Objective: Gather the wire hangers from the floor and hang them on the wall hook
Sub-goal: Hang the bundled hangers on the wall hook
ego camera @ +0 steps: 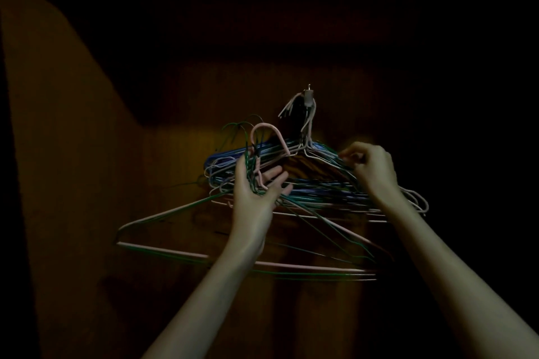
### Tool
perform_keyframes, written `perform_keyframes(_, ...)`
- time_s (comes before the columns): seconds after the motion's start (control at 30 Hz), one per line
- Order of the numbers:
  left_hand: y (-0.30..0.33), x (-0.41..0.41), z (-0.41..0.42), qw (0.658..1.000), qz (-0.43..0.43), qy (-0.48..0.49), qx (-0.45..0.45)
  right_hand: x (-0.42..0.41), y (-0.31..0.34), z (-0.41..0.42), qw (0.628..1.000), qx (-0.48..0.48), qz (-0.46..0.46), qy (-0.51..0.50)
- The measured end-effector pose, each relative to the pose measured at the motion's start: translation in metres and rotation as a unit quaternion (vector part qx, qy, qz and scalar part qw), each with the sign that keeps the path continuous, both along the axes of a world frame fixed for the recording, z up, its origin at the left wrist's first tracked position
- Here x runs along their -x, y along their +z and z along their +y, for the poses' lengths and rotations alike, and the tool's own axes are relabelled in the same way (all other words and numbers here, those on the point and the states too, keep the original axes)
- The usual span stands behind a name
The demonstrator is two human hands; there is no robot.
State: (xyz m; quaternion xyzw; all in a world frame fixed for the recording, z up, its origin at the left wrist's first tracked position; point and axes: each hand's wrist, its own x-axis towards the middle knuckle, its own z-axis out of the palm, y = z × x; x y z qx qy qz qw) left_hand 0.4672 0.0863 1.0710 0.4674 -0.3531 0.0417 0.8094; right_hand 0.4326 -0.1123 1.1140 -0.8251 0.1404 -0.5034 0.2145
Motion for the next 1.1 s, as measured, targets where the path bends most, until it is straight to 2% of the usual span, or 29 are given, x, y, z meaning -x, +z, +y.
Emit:
perform_keyframes(0.27,0.001,0.005,0.004,1.0,0.005,-0.003,-0.008,0.01,-0.008,0.01,0.996,0.034,-0.001,-0.085)
perform_keyframes(0.5,-0.001,0.011,0.01,1.0,0.011,0.001,-0.012,0.02,-0.012,0.019,0.99,0.075,0.018,-0.12)
perform_keyframes(0.57,-0.002,0.013,0.011,1.0,0.013,-0.003,-0.01,0.03,-0.015,0.03,0.995,0.078,0.012,-0.067)
perform_keyframes(0.63,-0.004,0.015,0.011,1.0,0.011,-0.006,-0.01,0.041,-0.02,0.048,0.998,0.062,0.008,0.027)
perform_keyframes(0.7,-0.005,0.016,0.01,1.0,0.012,-0.007,-0.012,0.051,-0.026,0.067,0.99,0.032,0.039,0.129)
perform_keyframes(0.77,-0.006,0.018,0.008,1.0,0.015,-0.011,-0.013,0.056,-0.033,0.081,0.978,0.022,0.087,0.187)
perform_keyframes(0.97,-0.008,0.024,0.005,0.999,0.027,-0.041,-0.011,0.059,-0.041,0.088,0.979,0.03,0.103,0.171)
perform_keyframes(1.1,-0.01,0.027,0.004,0.998,0.03,-0.051,-0.025,0.061,-0.041,0.087,0.977,-0.013,0.117,0.177)
